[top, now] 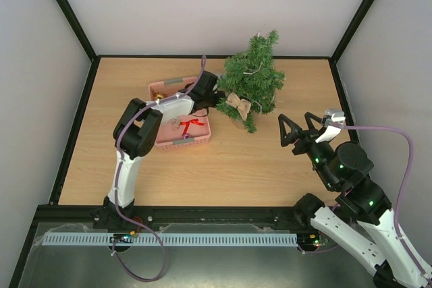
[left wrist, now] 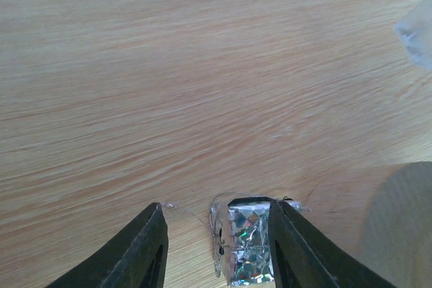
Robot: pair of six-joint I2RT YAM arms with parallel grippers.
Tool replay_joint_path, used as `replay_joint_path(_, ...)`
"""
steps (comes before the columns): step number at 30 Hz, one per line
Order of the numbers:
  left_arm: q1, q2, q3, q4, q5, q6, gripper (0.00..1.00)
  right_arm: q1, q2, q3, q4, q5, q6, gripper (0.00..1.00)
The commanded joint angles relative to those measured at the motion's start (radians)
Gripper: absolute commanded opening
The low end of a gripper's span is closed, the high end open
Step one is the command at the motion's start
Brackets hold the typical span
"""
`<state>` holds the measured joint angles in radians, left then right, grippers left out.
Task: Decorate the small christmas tree
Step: Pick up the decoration item from the center of the board.
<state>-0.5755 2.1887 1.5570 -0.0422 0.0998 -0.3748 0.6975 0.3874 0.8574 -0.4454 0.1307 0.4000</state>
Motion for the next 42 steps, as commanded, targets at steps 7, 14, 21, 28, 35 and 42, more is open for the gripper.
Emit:
replay_joint_path(7, 0.036, -0.117, -0.129, -0.073, -0.127, 0.016, 0.43, -0.003, -0.013, 0.013, -0.015, 0.004, -0.013, 1.00)
replay_joint_path(14, 0.038, -0.178, -0.181, -0.053, -0.073, -0.001, 0.43, -0.003, -0.023, 0.012, -0.024, 0.009, -0.007, 1.00)
replay_joint_path(21, -0.022, -0.255, -0.219, 0.032, -0.003, -0.040, 0.44, -0.003, -0.030, 0.010, -0.031, 0.006, -0.002, 1.00)
replay_joint_path(28, -0.066, -0.272, -0.309, 0.009, -0.035, -0.123, 0.43, -0.003, -0.039, 0.012, -0.035, 0.009, 0.001, 1.00)
replay_joint_path(35, -0.055, -0.337, -0.461, -0.007, -0.095, -0.133, 0.44, -0.003, -0.054, -0.008, -0.029, 0.003, 0.002, 1.00)
replay_joint_path(42, -0.018, -0.411, -0.538, 0.052, -0.139, -0.090, 0.43, -0.004, -0.064, -0.018, -0.024, 0.004, 0.002, 1.00)
